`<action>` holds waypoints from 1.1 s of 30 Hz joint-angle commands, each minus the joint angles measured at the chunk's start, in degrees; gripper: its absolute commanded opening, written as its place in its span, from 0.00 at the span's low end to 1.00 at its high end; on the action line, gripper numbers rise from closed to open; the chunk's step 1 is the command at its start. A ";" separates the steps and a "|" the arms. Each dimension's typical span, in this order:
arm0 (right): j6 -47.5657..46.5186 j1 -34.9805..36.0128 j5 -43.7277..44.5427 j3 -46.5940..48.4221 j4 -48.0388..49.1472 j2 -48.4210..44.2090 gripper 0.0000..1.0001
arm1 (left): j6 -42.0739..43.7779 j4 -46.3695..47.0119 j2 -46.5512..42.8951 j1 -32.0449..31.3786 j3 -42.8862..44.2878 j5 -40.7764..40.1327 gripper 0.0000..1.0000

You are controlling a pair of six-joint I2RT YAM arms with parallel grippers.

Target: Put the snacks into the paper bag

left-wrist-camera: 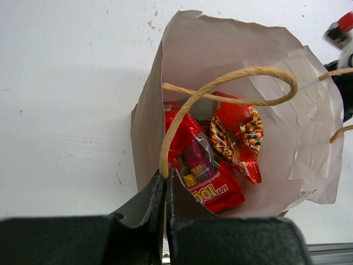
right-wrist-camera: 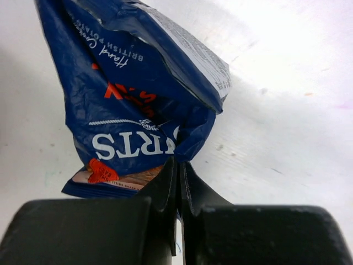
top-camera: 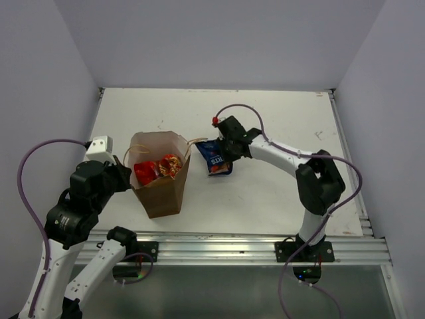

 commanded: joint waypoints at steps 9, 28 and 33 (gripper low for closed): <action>-7.50 2.75 6.04 51.24 -19.15 -9.61 0.00 | -1.48 4.57 -0.64 -0.09 -0.60 -0.01 0.00; -5.74 22.72 -0.39 45.83 -21.26 3.93 0.00 | -1.83 4.84 -1.16 -0.09 -0.69 0.25 0.00; -8.29 24.29 -2.59 50.13 -29.69 6.74 0.03 | -1.74 5.28 -1.16 -0.09 -0.86 0.34 0.00</action>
